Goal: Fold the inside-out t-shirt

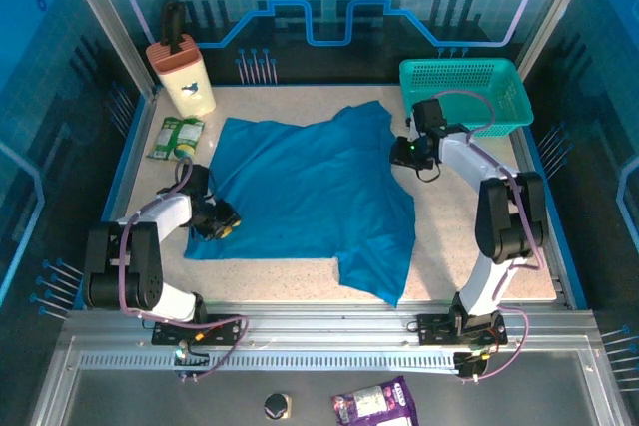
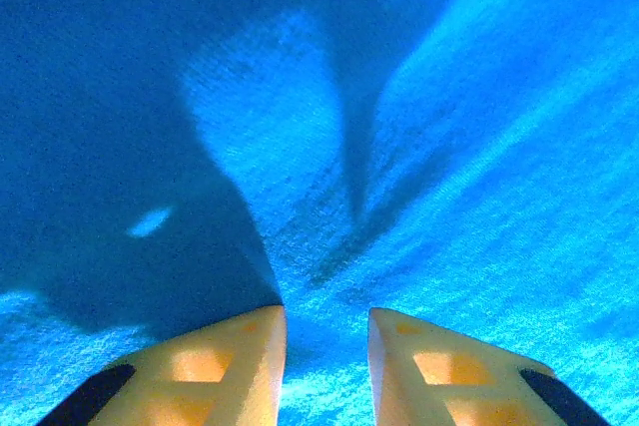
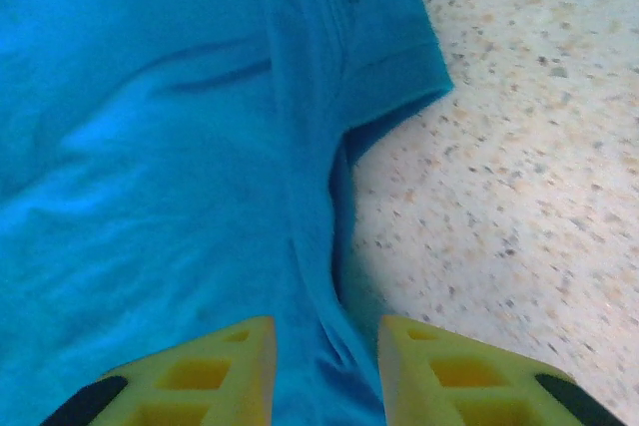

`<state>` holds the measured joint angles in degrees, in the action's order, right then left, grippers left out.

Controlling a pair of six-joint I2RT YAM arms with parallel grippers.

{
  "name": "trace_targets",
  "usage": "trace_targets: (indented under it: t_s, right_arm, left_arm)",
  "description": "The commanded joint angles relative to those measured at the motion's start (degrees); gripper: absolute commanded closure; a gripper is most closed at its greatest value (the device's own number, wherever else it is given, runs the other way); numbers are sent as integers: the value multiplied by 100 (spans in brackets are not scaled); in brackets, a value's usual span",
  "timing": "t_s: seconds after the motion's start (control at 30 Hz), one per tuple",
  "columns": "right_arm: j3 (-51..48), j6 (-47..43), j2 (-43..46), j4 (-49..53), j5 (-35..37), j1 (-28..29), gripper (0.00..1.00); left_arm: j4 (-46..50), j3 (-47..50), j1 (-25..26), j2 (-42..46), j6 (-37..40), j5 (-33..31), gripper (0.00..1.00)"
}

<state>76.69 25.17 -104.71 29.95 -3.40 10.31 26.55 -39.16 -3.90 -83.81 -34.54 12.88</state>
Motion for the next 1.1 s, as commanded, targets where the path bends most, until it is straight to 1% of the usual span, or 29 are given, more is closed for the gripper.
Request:
trace_targets:
  t_s: [0.0, 0.2, 0.3, 0.4, 0.43, 0.53, 0.67, 0.77, 0.9, 0.97, 1.07]
  right_arm:
    - [406, 24, -568, 67, 30, 102, 70]
    - [924, 72, -1173, 161, 257, 158, 77]
    - [932, 76, -1185, 125, 399, 160, 88]
    - [1009, -20, -1116, 345, 989, 149, 99]
    - [1042, -71, -1092, 460, 1239, 126, 100]
    - [1060, -180, -1068, 613, 1695, -9, 100]
    - [1173, -343, -1267, 657, 1828, -143, 100]
    - [1355, -466, -1468, 807, 2141, -160, 100]
    - [1400, -594, -1475, 786, 2511, -156, 99]
    - [1442, -652, -1465, 780, 2527, -143, 92]
    - [1601, -706, -1387, 996, 2568, -97, 84]
  left_arm:
    - [302, 66, -23, 67, -44, -23, 71]
    - [309, 83, -23, 57, -35, -51, 71]
    - [325, 117, -22, 80, -32, -87, 71]
    - [403, 151, -23, 117, -26, -166, 72]
    - [457, 154, -23, 134, -34, -220, 72]
    - [620, 166, -32, 154, -46, -351, 72]
    - [659, 233, -32, 162, -61, -339, 72]
    - [650, 318, -32, 228, -109, -357, 72]
    - [598, 403, -24, 317, -164, -333, 72]
    - [575, 393, -32, 335, -167, -273, 72]
    - [551, 344, -32, 427, -190, -125, 72]
